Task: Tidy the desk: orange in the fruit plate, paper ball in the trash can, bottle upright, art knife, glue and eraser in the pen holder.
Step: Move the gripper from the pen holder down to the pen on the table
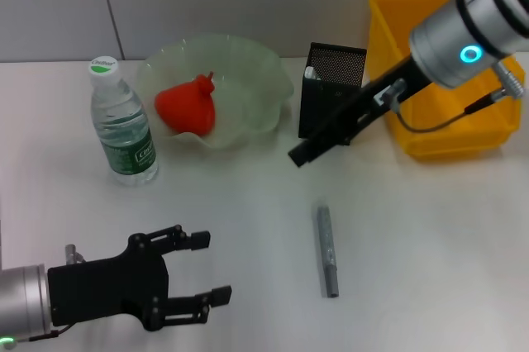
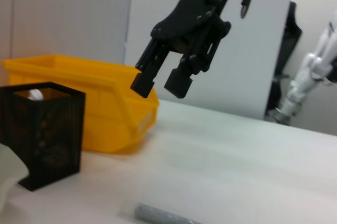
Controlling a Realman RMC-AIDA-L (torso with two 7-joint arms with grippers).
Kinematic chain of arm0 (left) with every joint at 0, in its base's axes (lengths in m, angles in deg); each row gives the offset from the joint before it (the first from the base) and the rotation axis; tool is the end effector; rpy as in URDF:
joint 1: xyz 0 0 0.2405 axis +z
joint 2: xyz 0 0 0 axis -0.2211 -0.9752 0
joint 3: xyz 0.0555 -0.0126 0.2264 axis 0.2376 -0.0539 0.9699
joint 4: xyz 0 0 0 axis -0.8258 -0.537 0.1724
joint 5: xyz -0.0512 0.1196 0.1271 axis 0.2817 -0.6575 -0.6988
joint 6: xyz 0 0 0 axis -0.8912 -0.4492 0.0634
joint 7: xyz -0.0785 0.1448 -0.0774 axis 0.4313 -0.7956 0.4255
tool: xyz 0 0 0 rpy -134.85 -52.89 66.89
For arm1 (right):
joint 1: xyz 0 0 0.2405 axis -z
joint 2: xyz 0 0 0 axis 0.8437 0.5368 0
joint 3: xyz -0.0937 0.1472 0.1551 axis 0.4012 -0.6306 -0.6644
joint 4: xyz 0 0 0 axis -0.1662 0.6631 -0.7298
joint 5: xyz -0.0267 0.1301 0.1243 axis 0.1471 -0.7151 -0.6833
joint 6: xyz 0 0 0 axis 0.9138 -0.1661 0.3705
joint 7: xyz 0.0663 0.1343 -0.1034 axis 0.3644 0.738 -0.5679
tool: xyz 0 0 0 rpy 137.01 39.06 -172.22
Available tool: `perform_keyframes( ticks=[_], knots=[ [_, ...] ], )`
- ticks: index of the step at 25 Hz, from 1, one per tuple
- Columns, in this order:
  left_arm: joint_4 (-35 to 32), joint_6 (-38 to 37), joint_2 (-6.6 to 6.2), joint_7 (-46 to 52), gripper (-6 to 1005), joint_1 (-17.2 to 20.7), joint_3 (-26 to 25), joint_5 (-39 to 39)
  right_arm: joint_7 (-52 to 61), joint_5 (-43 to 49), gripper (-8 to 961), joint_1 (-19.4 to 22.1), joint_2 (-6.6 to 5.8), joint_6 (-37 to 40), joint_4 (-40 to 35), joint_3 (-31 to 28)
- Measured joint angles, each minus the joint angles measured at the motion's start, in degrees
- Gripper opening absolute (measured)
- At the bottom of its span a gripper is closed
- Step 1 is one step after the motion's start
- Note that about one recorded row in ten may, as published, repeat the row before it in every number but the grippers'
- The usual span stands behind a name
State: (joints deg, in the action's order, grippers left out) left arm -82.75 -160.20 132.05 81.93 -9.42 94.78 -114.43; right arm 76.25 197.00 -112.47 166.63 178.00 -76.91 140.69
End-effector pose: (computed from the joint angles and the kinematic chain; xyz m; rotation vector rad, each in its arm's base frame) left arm -0.2388 0.2537 -0.0489 -2.7847 -0.4077 -0.7532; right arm 0.0961 0.3637 -0.0255 -2.8092 0.9381 -0.1823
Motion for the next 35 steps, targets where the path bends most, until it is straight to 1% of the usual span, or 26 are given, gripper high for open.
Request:
perform_keyframes(
  ticks=[3,4,5,8,9,11,13,14,15,17,20,24,28,35],
  knots=[
    [-1.6,-0.6,-0.01,1.7,831,-0.4,0.1,-2.5,1.5,1.8,688,-1.9,0.02,0.4,3.5,0.1],
    [-1.9,-0.8,-0.01,2.2,831,-0.7,0.1,-3.1,2.4,3.0,688,-3.3,0.12,0.5,6.0,0.1],
    [-1.9,-0.8,-0.01,2.2,831,-0.7,0.1,-3.1,2.4,3.0,687,-3.3,0.12,0.5,6.0,0.1],
    [-1.9,-0.9,-0.01,2.3,831,-0.9,0.1,-3.2,3.8,5.4,687,-4.9,0.55,0.2,9.4,0.1],
    [-1.9,-0.9,0.00,2.3,831,-0.9,0.1,-3.2,4.6,6.5,686,-5.9,0.69,-0.6,11.6,0.4],
    [-2.0,-0.9,0.02,2.2,831,-0.9,0.1,-3.2,4.8,6.6,686,-6.1,0.70,-0.9,12.3,0.7],
    [-1.9,-0.9,0.04,2.2,831,-0.9,0.1,-3.2,5.6,6.7,685,-6.7,0.70,-2.4,14.1,2.4],
    [-1.7,-0.9,0.06,2.0,831,-0.9,0.1,-3.2,6.5,6.7,685,-6.9,0.80,-4.5,15.4,5.1],
    [-1.7,-0.9,0.06,2.0,831,-0.9,0.1,-3.2,6.5,6.7,685,-6.9,0.80,-4.5,15.4,5.1],
    [-1.7,-0.9,0.07,2.0,830,-0.9,0.1,-3.2,7.3,6.7,684,-7.3,0.93,-6.5,16.7,7.4],
    [-1.7,-0.9,0.08,2.3,830,-0.9,0.1,-3.2,8.4,6.8,684,-8.9,1.11,-9.4,20.4,10.2],
    [-1.7,-0.8,0.03,2.4,830,-1.0,0.2,-3.2,9.4,6.8,683,-9.7,1.21,-10.7,22.5,12.0],
    [-2.0,-0.4,0.01,2.4,832,-0.8,-0.2,-3.7,12.5,6.8,682,-10.4,1.25,-11.7,23.3,16.4],
    [-2.0,-0.2,-0.01,2.5,832,-0.8,-0.3,-3.8,12.6,6.9,680,-11.0,1.34,-11.9,25.2,17.3]
  ],
)
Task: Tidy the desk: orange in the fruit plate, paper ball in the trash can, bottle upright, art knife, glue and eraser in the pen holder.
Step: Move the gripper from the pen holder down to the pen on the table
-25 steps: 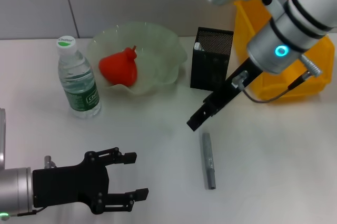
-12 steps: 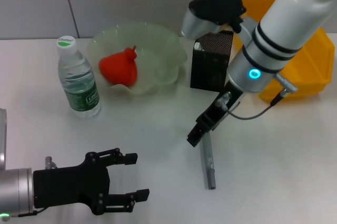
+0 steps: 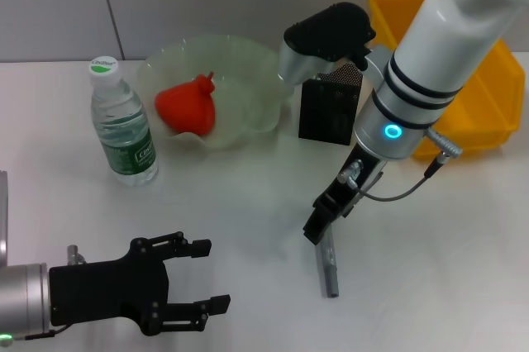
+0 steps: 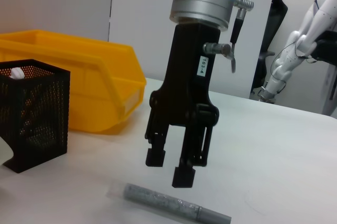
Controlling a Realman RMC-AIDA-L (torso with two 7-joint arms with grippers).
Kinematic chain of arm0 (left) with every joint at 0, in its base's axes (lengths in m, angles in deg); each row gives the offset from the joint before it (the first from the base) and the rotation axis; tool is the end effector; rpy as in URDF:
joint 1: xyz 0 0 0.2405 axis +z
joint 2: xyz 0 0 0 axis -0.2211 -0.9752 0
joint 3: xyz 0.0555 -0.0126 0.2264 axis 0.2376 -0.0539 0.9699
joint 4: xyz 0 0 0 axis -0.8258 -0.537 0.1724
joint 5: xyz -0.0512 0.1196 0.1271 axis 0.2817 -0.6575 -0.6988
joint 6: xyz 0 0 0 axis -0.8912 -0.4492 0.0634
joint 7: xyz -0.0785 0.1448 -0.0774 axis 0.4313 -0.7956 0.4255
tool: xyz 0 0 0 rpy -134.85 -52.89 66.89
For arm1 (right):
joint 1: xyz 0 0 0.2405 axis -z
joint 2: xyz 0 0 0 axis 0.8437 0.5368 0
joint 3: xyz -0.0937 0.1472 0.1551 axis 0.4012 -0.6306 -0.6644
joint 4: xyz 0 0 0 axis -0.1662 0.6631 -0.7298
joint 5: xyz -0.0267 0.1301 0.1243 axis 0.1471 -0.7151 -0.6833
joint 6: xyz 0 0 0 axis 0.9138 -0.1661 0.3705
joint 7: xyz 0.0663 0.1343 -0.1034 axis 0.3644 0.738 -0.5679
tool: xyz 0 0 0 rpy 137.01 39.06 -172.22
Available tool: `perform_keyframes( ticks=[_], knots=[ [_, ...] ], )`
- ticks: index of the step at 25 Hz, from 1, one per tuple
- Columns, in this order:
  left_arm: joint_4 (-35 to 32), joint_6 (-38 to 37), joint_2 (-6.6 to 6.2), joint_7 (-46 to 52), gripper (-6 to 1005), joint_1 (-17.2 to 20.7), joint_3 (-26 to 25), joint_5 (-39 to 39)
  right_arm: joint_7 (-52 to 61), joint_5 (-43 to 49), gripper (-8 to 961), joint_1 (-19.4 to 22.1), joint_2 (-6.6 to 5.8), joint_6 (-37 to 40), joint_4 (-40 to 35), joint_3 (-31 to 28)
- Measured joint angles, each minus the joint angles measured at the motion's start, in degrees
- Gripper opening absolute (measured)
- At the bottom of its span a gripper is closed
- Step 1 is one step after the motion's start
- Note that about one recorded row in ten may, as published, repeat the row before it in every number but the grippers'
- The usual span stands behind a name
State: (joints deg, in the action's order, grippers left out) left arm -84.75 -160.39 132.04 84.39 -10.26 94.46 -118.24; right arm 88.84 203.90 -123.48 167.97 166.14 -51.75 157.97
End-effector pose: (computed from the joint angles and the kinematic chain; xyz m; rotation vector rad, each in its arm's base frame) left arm -0.2403 0.2542 -0.0497 -2.8400 -0.4074 -0.6877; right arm 0.1353 0.3542 -0.0876 -2.6312 1.0734 -0.7282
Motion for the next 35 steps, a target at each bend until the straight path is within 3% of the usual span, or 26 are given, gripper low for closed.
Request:
perform_keyframes(
  ticks=[35],
  knots=[
    [0.2,0.6,-0.08,0.0,831,-0.2,0.2,-0.3,1.5,-3.6,672,0.4,0.27,-4.7,3.7,5.7]
  ],
)
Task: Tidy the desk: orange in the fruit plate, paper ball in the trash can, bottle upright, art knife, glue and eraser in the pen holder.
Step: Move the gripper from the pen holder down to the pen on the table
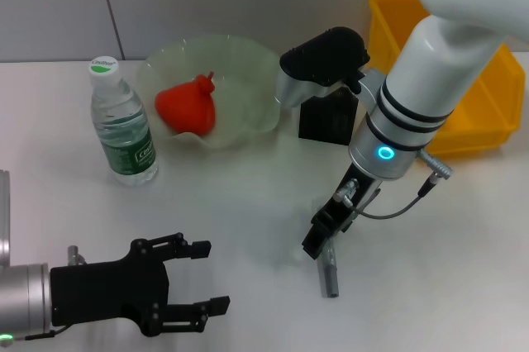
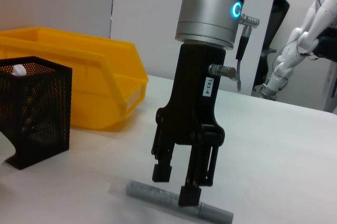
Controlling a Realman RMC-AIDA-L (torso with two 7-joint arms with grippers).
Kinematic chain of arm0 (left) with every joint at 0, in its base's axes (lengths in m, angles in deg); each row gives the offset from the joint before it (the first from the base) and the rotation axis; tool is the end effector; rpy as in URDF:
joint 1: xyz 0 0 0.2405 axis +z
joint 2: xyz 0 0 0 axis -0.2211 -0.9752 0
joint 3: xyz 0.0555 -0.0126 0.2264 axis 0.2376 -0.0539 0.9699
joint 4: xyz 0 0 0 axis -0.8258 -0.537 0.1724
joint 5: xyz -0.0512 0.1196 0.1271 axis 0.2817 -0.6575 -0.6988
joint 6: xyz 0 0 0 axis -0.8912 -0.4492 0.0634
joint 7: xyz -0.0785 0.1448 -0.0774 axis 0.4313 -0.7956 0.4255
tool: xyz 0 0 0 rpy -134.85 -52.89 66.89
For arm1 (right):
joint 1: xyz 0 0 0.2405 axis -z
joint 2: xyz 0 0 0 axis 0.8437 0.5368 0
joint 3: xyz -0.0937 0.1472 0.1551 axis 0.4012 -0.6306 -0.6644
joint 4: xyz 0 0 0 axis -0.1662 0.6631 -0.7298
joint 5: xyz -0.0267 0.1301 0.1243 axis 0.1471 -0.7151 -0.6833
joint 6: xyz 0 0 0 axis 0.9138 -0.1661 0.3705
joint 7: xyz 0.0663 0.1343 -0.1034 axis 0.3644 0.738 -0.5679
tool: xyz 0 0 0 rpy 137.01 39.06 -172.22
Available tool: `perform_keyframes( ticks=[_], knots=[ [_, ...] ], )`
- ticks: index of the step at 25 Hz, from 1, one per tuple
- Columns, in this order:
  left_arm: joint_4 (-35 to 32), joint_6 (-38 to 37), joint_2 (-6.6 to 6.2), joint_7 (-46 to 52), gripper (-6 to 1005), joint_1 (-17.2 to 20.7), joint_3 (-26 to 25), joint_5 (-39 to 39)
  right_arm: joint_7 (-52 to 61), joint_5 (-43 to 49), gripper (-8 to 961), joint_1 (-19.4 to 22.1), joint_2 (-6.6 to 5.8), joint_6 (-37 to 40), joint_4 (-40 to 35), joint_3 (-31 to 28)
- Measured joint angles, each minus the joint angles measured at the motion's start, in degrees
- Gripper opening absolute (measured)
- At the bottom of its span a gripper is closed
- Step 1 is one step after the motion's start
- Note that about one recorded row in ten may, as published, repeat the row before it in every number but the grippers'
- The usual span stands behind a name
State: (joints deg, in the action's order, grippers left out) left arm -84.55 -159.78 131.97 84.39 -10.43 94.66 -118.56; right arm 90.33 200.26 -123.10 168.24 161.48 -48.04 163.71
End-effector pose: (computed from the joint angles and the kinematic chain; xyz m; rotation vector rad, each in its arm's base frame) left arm -0.2419 0.2549 -0.0509 -2.8437 -0.4093 -0.6704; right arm 0.1474 0.3489 -0.1008 -2.6107 1.0941 -0.7473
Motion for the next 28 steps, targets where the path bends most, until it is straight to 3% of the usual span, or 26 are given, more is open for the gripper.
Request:
perform_keyframes(
  ticks=[28],
  knots=[
    [-5.7,1.8,0.05,0.7,831,0.5,0.3,-3.6,0.8,0.2,665,-0.1,-0.01,-1.0,0.0,2.0]
  ],
)
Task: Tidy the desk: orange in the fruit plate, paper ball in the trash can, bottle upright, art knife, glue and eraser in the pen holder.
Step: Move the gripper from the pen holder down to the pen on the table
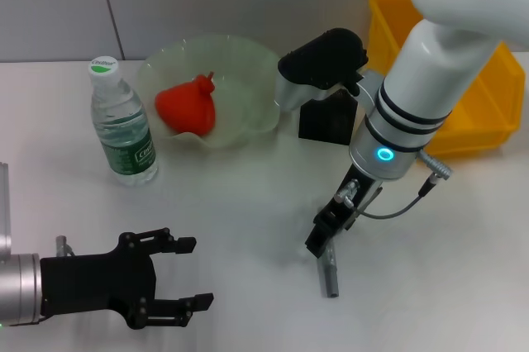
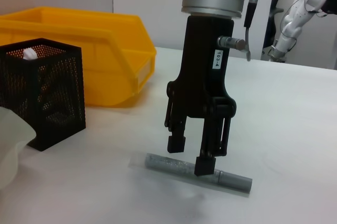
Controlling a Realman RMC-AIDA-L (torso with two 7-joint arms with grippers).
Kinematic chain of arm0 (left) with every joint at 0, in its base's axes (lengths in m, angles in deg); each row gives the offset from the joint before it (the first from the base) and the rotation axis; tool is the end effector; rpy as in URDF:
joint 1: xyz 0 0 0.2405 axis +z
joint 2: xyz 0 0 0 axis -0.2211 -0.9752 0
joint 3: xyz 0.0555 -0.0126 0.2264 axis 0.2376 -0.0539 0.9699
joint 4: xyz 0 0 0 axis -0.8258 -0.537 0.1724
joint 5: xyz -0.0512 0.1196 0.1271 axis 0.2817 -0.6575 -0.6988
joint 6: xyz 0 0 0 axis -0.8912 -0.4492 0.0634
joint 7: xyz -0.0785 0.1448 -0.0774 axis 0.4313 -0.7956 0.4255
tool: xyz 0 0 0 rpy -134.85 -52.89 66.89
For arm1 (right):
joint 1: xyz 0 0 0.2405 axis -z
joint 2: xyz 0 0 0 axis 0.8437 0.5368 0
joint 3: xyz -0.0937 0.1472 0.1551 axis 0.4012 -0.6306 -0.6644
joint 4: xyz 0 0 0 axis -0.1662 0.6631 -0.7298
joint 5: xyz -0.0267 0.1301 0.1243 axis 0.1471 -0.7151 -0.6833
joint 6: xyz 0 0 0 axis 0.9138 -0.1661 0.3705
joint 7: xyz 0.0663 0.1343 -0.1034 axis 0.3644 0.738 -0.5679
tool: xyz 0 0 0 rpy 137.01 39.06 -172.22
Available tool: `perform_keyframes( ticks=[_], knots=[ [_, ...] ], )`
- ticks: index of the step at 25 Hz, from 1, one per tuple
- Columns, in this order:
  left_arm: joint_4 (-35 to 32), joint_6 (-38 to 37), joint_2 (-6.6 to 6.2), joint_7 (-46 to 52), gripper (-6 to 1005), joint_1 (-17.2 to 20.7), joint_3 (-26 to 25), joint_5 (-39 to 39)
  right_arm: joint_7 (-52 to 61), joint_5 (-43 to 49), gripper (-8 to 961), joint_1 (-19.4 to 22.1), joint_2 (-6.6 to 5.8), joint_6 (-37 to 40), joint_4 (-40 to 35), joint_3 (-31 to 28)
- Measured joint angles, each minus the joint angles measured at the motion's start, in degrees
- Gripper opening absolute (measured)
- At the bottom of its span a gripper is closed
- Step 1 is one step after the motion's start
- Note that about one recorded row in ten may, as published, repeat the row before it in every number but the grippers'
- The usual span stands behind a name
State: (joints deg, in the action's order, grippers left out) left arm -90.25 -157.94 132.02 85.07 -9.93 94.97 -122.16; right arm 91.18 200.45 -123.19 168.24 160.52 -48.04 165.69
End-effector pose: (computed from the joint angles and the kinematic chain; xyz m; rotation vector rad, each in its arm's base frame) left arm -0.2512 0.2631 -0.0444 -2.8544 -0.3218 -0.5196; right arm 0.1497 0.3505 -0.1014 -2.5930 1.0663 -0.7660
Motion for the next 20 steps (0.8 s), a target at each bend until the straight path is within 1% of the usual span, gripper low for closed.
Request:
perform_keyframes(
  ticks=[20],
  knots=[
    [0.1,-0.1,0.11,0.0,830,-0.5,-0.3,0.0,0.1,-0.3,648,0.0,0.00,-0.2,0.0,2.0]
  ],
)
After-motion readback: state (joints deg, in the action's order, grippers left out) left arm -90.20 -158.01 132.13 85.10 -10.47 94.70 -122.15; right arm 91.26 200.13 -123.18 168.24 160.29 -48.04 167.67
